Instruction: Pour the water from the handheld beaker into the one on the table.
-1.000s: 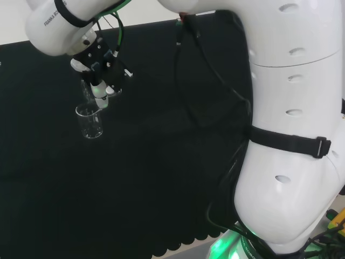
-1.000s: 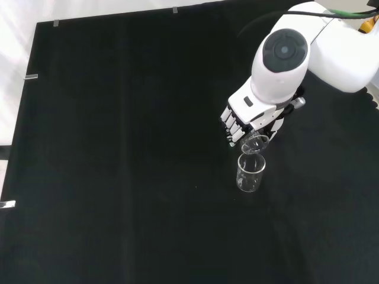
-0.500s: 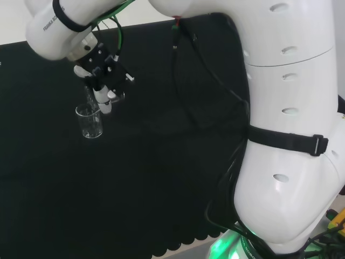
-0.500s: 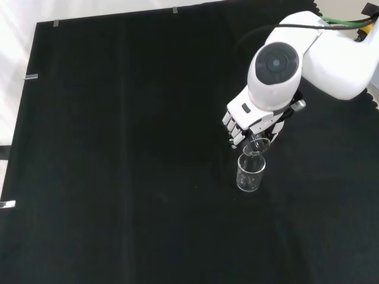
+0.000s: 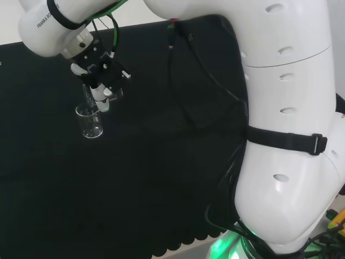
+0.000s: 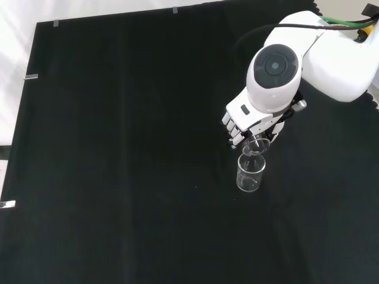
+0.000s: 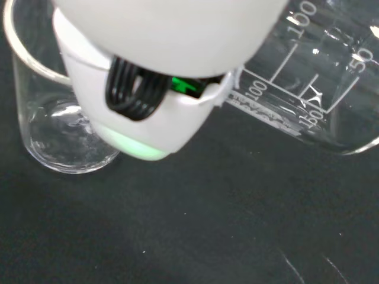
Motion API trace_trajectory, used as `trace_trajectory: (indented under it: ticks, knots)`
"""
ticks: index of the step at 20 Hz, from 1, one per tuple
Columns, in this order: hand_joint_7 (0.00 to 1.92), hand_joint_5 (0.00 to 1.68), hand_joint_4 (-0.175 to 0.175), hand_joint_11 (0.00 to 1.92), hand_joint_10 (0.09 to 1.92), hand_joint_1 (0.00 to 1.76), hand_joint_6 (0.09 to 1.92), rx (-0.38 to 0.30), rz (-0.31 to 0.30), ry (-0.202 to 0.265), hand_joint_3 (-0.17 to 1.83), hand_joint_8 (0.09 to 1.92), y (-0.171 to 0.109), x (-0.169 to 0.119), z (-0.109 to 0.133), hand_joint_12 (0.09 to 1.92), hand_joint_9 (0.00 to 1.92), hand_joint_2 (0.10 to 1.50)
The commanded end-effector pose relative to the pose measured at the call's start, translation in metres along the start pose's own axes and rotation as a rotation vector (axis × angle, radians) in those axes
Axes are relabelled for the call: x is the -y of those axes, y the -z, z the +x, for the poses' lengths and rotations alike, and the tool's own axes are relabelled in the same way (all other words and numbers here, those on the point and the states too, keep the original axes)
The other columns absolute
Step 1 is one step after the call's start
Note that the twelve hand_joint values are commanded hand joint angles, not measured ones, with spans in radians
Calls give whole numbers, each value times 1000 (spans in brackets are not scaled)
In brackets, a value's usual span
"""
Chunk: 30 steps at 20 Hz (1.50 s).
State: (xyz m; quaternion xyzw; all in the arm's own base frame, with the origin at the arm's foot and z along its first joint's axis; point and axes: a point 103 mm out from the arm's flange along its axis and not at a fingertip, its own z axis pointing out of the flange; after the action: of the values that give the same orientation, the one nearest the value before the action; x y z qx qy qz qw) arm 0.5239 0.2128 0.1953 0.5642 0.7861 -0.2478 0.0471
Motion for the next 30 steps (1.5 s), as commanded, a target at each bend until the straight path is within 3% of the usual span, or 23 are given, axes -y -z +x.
trace_trajectory:
  ticks: [1,2,3,4,5,6,7,8,9,10,11,19,22,23,24,26,27,30]
  knots:
    - [1602,1276,-175,1198,459,1430,449,3,24,7,-175,87,-6,1,-1,728,1355,1016]
    - [1602,1276,-175,1198,459,1430,449,1,22,8,-175,87,-6,0,-2,728,1356,1016]
    - [1602,1276,-175,1198,459,1430,449,-60,-91,81,-175,87,3,1,-3,728,1356,1016]
    - [1602,1276,-175,1198,459,1430,449,-89,-141,123,-175,87,3,1,-2,728,1356,1016]
    - [1602,1276,-175,1198,459,1429,449,6,-11,19,-175,87,-8,5,-15,728,1356,1016]
    - [1602,1276,-175,1198,459,1429,448,16,2,13,-175,87,-13,7,-21,728,1356,1016]
    - [1602,1276,-175,1198,459,1430,448,-73,-95,66,-175,87,-14,7,-28,728,1356,1016]
    - [1602,1276,-175,1199,459,1430,448,-29,-69,49,-175,87,-4,2,-14,728,1356,1016]
    - [1602,1276,-175,1199,459,1430,448,-27,-67,49,-175,87,-6,4,-17,727,1355,1016]
    - [1602,1276,-175,1199,460,1430,448,27,17,11,-175,87,-8,4,-14,727,1355,1016]
    - [1602,1276,-175,1199,460,1430,448,43,33,10,-175,87,-6,4,-16,727,1355,1016]
    - [1602,1276,-175,1200,461,1429,448,33,36,-2,-175,87,-8,2,-16,726,1355,1016]
    - [1602,1276,-175,1200,460,1429,447,49,30,-3,-175,87,6,1,-1,726,1355,1016]
    - [1602,1276,-175,1200,460,1429,447,-32,-29,-11,-175,87,4,-4,2,726,1356,1016]
    - [1602,1276,-175,1200,460,1429,447,25,20,6,-175,87,1,-4,2,726,1355,1016]
    - [1602,1277,-175,1201,460,1429,447,30,44,5,-175,87,0,-9,4,726,1356,1016]
    - [1602,1277,-175,1201,460,1430,447,-29,18,16,-175,87,-3,-2,-5,726,1356,1016]
    - [1602,1277,-175,1202,458,1430,446,-1,32,17,-175,87,-3,4,-14,726,1357,1016]
